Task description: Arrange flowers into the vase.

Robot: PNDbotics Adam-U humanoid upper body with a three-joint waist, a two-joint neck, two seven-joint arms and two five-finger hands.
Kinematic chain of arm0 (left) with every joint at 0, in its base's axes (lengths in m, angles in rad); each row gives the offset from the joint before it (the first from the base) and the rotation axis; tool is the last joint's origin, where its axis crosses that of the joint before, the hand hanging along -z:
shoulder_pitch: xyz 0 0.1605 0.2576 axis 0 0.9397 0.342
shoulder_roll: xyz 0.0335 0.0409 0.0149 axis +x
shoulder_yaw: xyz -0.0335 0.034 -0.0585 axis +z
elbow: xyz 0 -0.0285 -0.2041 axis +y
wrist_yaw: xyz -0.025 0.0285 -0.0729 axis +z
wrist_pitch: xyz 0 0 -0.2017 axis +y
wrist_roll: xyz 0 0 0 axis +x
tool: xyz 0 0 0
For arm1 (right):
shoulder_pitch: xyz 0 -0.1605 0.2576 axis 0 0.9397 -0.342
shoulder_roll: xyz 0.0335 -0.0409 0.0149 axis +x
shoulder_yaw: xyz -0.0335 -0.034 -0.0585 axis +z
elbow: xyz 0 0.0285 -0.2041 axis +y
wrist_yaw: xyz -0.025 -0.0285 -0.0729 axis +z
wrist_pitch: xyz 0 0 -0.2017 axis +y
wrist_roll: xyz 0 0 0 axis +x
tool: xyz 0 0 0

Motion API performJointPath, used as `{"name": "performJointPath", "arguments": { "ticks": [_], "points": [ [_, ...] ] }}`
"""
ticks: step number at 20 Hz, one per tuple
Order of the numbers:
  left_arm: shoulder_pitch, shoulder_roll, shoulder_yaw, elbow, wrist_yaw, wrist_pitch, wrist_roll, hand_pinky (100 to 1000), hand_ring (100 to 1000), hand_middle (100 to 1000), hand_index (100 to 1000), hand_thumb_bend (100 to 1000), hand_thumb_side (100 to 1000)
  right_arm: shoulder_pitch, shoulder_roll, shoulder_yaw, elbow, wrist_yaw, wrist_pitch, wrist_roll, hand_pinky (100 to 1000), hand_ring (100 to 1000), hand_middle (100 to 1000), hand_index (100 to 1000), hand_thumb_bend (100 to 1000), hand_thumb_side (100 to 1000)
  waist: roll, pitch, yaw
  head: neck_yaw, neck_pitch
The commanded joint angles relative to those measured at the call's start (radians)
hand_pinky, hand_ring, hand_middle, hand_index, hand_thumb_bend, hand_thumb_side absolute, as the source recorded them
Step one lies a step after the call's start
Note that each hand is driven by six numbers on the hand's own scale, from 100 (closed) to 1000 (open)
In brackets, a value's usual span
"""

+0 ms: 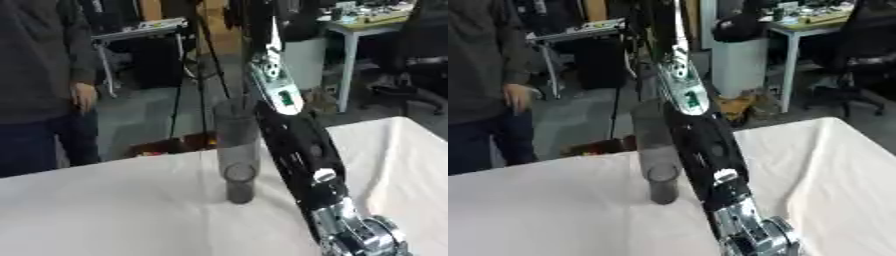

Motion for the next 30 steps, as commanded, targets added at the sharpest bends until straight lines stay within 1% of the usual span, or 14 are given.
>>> {"name": "performJointPath", "arguments": {
  "ticks": [1,2,4,8,12,18,28,29,30],
  "points": [
    [-0.008,0.011,0.001,-0.014,0.002,-0.002,-0.004,550,739,649,648,348,1000,-0.021,-0.013,-0.002,-0.012,0.010,0.003,0.000,100,100,100,100,100,1000,-0.002,0.001,0.003,-0.001,-0.010],
    [-0.007,0.011,0.001,-0.014,0.002,-0.002,-0.004,551,738,649,648,347,1000,-0.021,-0.014,-0.002,-0.013,0.010,0.003,0.000,100,100,100,100,400,1000,-0.001,0.001,0.003,-0.001,-0.011],
    [-0.007,0.010,0.001,-0.014,0.003,-0.002,-0.005,551,738,649,648,346,1000,-0.015,-0.014,-0.002,-0.022,0.013,-0.013,0.008,100,100,100,100,504,1000,0.001,0.009,0.007,-0.008,-0.019],
    [-0.007,0.010,0.000,-0.014,0.004,-0.001,-0.006,552,738,649,648,345,1000,-0.006,-0.012,-0.003,-0.021,0.010,-0.037,0.016,100,100,100,100,499,1000,0.004,0.015,0.012,-0.014,-0.027],
    [-0.007,0.010,0.000,-0.014,0.006,-0.001,-0.006,552,737,649,648,345,1000,0.000,-0.011,-0.002,-0.018,0.012,-0.043,0.026,100,100,100,100,502,1000,0.007,0.018,0.013,-0.017,-0.029],
    [-0.007,0.009,-0.002,-0.014,0.006,-0.001,-0.008,554,737,647,648,344,1000,0.002,-0.011,-0.003,-0.009,0.024,-0.046,0.033,100,100,100,100,519,1000,0.004,0.017,0.010,-0.019,-0.029],
    [-0.006,0.009,-0.001,-0.014,0.003,-0.003,-0.008,555,737,647,648,344,1000,-0.003,-0.013,-0.009,0.010,0.053,-0.036,0.026,100,100,100,100,531,1000,-0.003,0.012,-0.001,-0.021,-0.031],
    [-0.006,0.010,-0.001,-0.013,0.003,-0.003,-0.008,556,737,647,648,344,1000,0.000,-0.014,-0.009,0.014,0.056,-0.034,0.027,100,100,100,100,565,1000,-0.004,0.012,-0.003,-0.022,-0.031],
    [-0.005,0.010,-0.001,-0.013,0.003,-0.003,-0.008,556,737,647,648,344,1000,0.000,-0.017,-0.010,0.026,0.066,-0.025,0.031,100,100,100,100,567,1000,-0.006,0.011,-0.005,-0.023,-0.031]
  ]
}}
